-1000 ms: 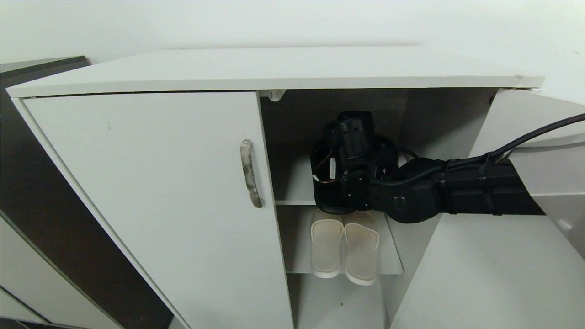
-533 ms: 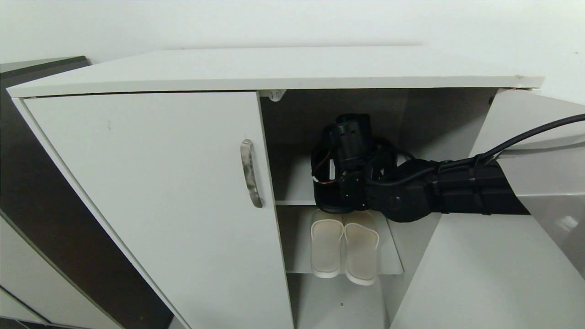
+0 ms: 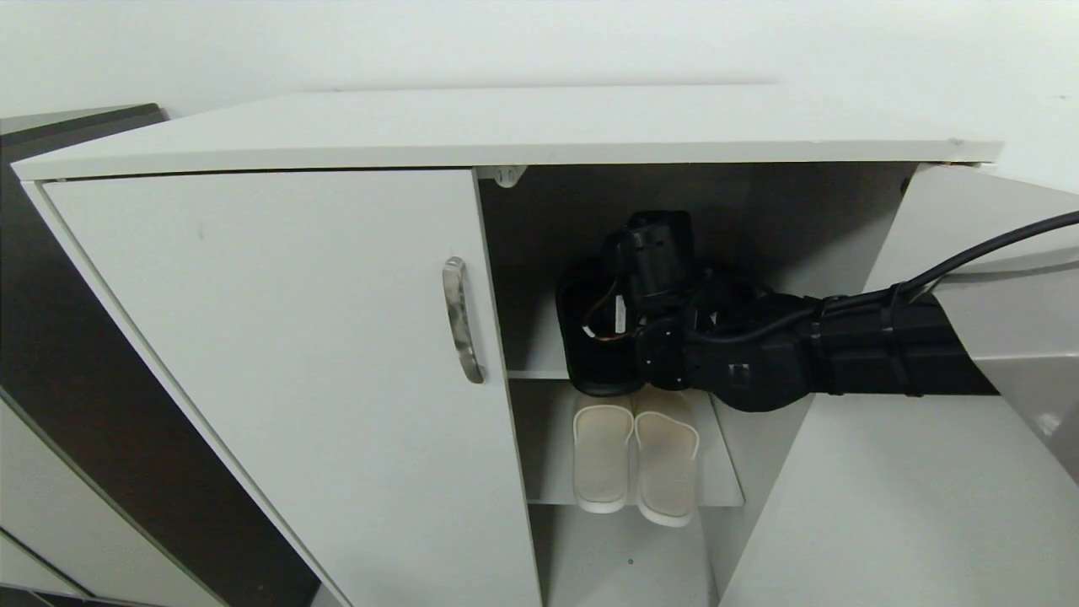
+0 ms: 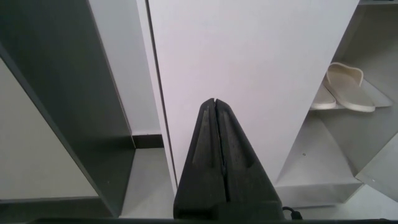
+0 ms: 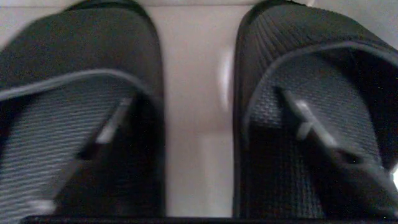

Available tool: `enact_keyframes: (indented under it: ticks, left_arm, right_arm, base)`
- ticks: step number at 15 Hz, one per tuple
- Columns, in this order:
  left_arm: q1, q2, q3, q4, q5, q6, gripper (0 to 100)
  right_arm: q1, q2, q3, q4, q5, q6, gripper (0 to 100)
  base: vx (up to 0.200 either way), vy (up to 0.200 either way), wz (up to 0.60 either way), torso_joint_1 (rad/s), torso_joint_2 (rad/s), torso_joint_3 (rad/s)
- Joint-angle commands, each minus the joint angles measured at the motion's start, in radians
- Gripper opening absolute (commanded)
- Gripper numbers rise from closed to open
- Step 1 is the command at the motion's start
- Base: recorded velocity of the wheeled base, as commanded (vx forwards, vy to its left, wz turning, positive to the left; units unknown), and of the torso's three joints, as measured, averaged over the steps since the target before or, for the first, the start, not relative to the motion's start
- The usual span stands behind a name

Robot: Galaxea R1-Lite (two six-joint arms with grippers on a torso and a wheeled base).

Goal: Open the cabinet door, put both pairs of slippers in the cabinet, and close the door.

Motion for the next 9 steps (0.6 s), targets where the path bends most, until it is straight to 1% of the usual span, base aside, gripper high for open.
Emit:
enact_keyframes:
  ticks: [1,9]
  left_arm:
    - [0.000,0.001,0.000,0.000,0.000,0.000,0]
    - [0.000,0.001,0.000,0.000,-0.001,0.000,0]
  right_arm:
    - [0.014,-0.045,0.039,0.001,0.000,0.001,100]
    - [0.088,-0.166,0.160,-0.006,-0.005,0.009,100]
  base:
    - [0.000,0.000,0.00,0.000,0.00,0.000]
    - [0.000,0.000,0.00,0.000,0.00,0.000]
